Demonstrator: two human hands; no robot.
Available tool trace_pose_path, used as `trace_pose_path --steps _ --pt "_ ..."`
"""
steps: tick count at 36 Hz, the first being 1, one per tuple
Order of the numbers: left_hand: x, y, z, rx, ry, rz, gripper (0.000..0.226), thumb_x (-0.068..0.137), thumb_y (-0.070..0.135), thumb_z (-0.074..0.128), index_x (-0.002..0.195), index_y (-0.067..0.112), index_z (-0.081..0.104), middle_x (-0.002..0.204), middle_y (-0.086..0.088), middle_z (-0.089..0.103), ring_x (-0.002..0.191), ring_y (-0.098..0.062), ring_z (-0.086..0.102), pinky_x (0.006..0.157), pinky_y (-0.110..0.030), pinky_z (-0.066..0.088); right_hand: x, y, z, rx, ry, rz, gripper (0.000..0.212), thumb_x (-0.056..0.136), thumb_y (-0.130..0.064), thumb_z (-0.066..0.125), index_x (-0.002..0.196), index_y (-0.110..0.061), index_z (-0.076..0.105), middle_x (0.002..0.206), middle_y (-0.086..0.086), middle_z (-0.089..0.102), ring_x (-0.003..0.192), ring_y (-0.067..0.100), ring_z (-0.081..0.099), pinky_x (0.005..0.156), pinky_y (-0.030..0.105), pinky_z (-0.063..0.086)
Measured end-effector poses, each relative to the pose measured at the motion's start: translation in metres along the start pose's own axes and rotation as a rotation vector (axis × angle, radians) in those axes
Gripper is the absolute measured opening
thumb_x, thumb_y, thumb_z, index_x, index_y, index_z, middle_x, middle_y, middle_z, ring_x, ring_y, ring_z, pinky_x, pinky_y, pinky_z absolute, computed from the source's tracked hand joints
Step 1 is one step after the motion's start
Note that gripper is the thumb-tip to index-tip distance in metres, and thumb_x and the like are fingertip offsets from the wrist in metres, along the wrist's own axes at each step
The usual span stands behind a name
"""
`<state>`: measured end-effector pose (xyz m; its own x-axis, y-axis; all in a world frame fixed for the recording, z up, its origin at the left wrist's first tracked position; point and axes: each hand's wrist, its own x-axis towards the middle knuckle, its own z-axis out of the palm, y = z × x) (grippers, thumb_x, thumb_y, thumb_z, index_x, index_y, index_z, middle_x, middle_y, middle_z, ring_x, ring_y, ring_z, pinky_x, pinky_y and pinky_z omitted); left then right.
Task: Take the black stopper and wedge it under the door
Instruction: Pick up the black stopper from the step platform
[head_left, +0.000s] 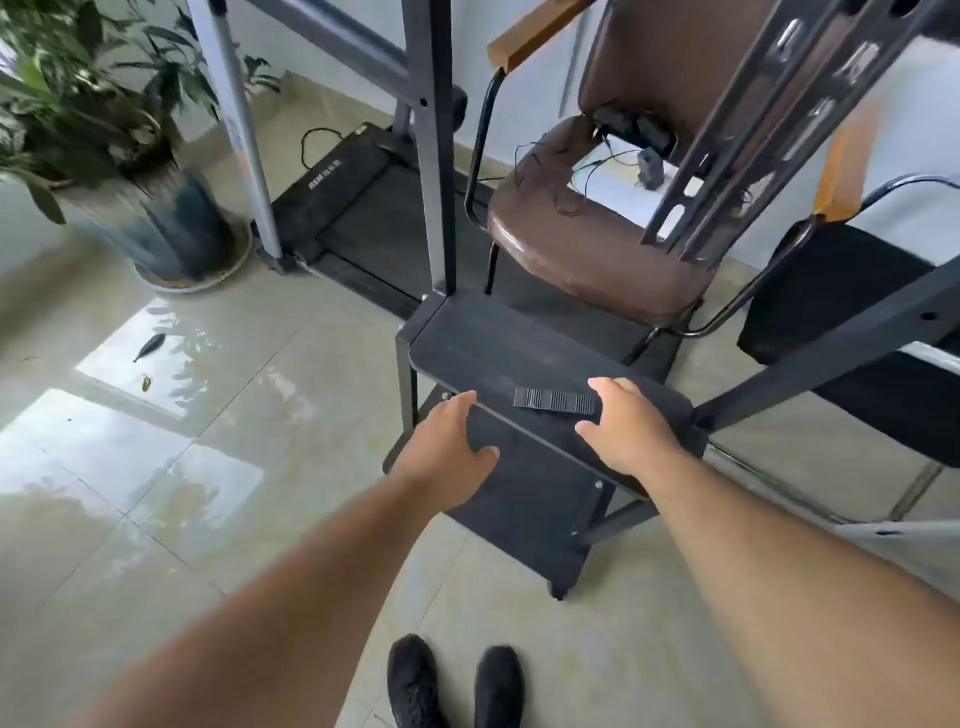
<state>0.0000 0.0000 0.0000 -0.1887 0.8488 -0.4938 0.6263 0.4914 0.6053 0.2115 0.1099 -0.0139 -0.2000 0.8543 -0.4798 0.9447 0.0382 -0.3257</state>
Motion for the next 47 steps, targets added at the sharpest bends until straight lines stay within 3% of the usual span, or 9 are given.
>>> trace_pose_path --steps 4,12,16,19,22,27,33,42,47 --pt "0.017 -0.015 0.009 -0.008 -0.015 -0.019 0.068 0.078 0.044 0.057 0.144 0.035 0.041 0.142 0.005 0.053 0.115 -0.024 0.062 0.082 -0.042 0.062 0.021 0.004 0.018 -0.086 -0.03 0.01 0.059 0.102 -0.028 0.064 0.157 -0.017 0.044 0.158 0.007 0.044 0.14 0.035 0.053 0.11 0.047 0.049" --pt "0.035 -0.038 0.023 0.001 -0.029 -0.052 0.065 0.069 0.05 0.05 0.132 0.032 0.05 0.13 0.001 0.062 0.107 -0.027 0.065 0.084 -0.048 0.061 0.054 0.022 0.046 -0.134 0.043 0.01 0.034 0.103 -0.017 0.059 0.135 -0.005 0.059 0.139 0.008 0.047 0.116 0.037 0.061 0.098 0.051 0.055" --pt "0.032 -0.035 0.021 0.012 -0.03 -0.086 0.058 0.079 0.041 0.057 0.134 0.026 0.048 0.136 -0.003 0.058 0.113 -0.03 0.062 0.087 -0.046 0.059 0.059 0.027 0.046 -0.13 0.085 -0.021 0.026 0.105 -0.013 0.058 0.128 -0.004 0.062 0.131 0.01 0.049 0.106 0.038 0.062 0.093 0.055 0.057" --pt "0.023 -0.026 0.015 0.028 -0.024 -0.084 0.065 0.09 0.036 0.061 0.15 0.027 0.037 0.152 0.001 0.046 0.13 -0.028 0.053 0.102 -0.043 0.05 0.051 0.021 0.039 -0.135 0.084 -0.06 0.026 0.105 -0.016 0.059 0.129 -0.006 0.062 0.132 0.011 0.05 0.109 0.04 0.063 0.094 0.055 0.056" --pt "0.011 -0.019 0.006 0.03 -0.01 -0.092 0.071 0.094 0.033 0.06 0.157 0.026 0.027 0.159 0.001 0.037 0.139 -0.025 0.045 0.102 -0.035 0.045 0.037 0.009 0.026 -0.15 0.054 -0.115 0.031 0.105 -0.018 0.059 0.134 -0.009 0.061 0.135 0.01 0.05 0.113 0.04 0.062 0.095 0.052 0.055" --pt "-0.03 -0.01 -0.02 -0.003 0.03 -0.104 0.07 0.095 0.029 0.06 0.157 0.026 0.026 0.16 0.002 0.035 0.142 -0.023 0.041 0.088 -0.026 0.038 -0.005 -0.026 -0.001 -0.186 -0.021 -0.193 0.038 0.106 -0.024 0.057 0.142 -0.014 0.057 0.143 0.006 0.046 0.118 0.038 0.062 0.097 0.051 0.055" --pt "-0.093 -0.016 -0.063 -0.021 0.127 -0.149 0.07 0.092 0.029 0.064 0.153 0.025 0.031 0.159 -0.002 0.036 0.143 -0.026 0.041 0.11 -0.039 0.041 -0.059 -0.088 -0.034 -0.269 -0.116 -0.342 0.044 0.108 -0.025 0.056 0.15 -0.014 0.053 0.15 0.003 0.043 0.121 0.034 0.062 0.098 0.046 0.055" --pt "-0.19 -0.056 -0.116 -0.041 0.306 -0.236 0.073 0.093 0.031 0.065 0.156 0.028 0.027 0.162 0.002 0.034 0.146 -0.023 0.038 0.113 -0.046 0.042 -0.145 -0.2 -0.041 -0.404 -0.194 -0.576 0.025 0.107 -0.024 0.056 0.126 -0.009 0.062 0.124 0.005 0.049 0.102 0.032 0.064 0.095 0.048 0.056" --pt "-0.244 -0.098 -0.128 -0.06 0.365 -0.292 0.071 0.094 0.028 0.064 0.156 0.024 0.03 0.161 0.0 0.035 0.145 -0.023 0.04 0.115 -0.038 0.039 -0.189 -0.251 -0.011 -0.451 -0.243 -0.674 0.019 0.104 -0.025 0.057 0.115 -0.011 0.064 0.122 0.006 0.052 0.104 0.034 0.063 0.097 0.051 0.055"
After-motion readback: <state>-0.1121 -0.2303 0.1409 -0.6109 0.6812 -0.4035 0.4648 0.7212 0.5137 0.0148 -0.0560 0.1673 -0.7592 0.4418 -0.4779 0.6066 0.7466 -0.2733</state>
